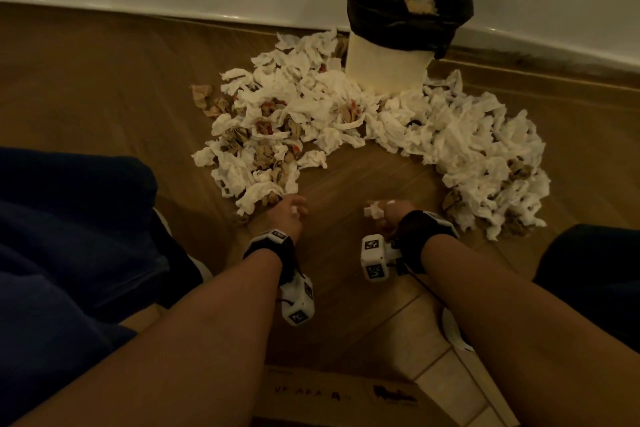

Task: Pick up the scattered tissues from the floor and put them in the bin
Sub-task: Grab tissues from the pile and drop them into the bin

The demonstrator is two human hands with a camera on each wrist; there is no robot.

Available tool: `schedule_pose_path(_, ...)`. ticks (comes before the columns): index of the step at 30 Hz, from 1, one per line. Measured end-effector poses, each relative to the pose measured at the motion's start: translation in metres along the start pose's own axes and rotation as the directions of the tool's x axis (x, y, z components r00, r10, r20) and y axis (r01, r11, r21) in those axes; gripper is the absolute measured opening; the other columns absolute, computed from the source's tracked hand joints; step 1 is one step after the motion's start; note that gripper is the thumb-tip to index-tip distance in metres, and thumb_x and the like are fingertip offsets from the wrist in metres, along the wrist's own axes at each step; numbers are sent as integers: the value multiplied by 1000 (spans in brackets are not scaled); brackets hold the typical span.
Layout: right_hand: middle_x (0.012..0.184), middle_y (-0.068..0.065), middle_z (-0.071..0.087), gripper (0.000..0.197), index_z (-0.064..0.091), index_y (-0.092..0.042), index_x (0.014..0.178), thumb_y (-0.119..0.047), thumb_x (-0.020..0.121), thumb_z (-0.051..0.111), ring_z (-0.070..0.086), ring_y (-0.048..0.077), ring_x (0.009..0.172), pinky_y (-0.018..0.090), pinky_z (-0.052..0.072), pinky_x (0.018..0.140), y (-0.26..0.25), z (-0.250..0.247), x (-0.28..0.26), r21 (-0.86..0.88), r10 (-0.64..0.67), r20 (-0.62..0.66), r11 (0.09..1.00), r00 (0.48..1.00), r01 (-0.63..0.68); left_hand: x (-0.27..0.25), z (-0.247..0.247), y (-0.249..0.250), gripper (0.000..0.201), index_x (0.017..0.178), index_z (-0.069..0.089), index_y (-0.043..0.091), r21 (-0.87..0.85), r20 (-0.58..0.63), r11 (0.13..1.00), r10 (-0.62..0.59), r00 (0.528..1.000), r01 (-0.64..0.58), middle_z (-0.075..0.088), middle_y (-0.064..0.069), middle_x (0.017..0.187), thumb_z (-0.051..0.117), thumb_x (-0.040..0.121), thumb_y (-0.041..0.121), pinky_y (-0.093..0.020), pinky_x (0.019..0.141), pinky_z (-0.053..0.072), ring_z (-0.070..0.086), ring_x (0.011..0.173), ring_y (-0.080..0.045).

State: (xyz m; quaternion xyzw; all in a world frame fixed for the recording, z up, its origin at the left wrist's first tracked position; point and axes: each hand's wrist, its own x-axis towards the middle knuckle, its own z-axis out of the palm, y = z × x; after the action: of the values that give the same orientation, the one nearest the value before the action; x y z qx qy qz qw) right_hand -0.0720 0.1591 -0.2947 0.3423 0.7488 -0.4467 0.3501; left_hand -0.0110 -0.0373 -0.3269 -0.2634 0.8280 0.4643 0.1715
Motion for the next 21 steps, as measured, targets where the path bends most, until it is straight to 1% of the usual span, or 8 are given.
schedule_pose_path(1,126,17,57,47,49,-5,132,-30,92,54,57,21,80,31,48,70,2,-1,-1,-7,-26,32,1000,999,26,1,-2,-2,37,112,59,15,-8,-15,1000,6,1000,-6,64,-4,106,33,93,-4,-24,73,39,55,93,-14)
schedule_pose_path(3,130,15,55,44,56,-8,127,-32,90,58,53,21,86,32,46,71,4,-3,-3,47,-38,61,998,997,35,4,-6,-4,40,110,60,16,-7,-44,1000,17,999,-17,61,-4,100,35,89,-8,-26,73,39,53,89,-15)
schedule_pose_path(6,118,6,51,36,66,-17,114,-37,94,45,50,22,87,34,42,66,2,-5,-10,92,13,56,996,998,-18,9,-10,-5,39,112,63,16,25,-32,999,34,999,-33,55,-1,91,44,88,-8,-30,81,46,55,94,-22)
schedule_pose_path(10,102,5,50,28,65,-16,99,-34,94,43,49,22,89,37,38,73,7,-13,-11,93,56,53,994,997,-61,10,-14,-8,46,108,64,17,-65,-65,995,-85,994,81,52,-9,131,36,87,-12,-34,92,48,51,119,-29)
schedule_pose_path(13,78,3,47,21,63,-15,88,-26,92,46,46,18,68,31,38,60,12,-13,-13,116,64,34,991,997,-68,9,-18,-10,38,97,66,14,-64,-165,995,-92,982,82,57,-10,126,31,92,2,-31,89,45,54,110,-28)
schedule_pose_path(16,75,3,46,20,62,-14,89,-25,93,46,45,18,64,28,35,52,15,-11,-14,109,63,29,992,998,-65,10,-20,-17,26,100,64,8,82,-202,996,-20,979,37,61,-14,111,39,94,17,-29,75,41,54,89,-23)
schedule_pose_path(18,72,5,46,19,62,-13,93,-24,93,47,43,19,61,28,33,50,15,-9,-15,101,62,33,993,998,-65,8,-19,-27,22,103,56,13,149,-151,988,-12,988,34,57,-11,110,46,94,31,-32,75,45,54,89,-23)
schedule_pose_path(21,73,5,48,18,61,-12,95,-23,93,47,44,19,62,30,37,56,14,-8,-17,94,53,32,994,998,-56,0,-17,-50,44,98,43,25,355,12,935,1,1000,-5,45,3,101,60,78,60,-29,72,41,49,87,-16)
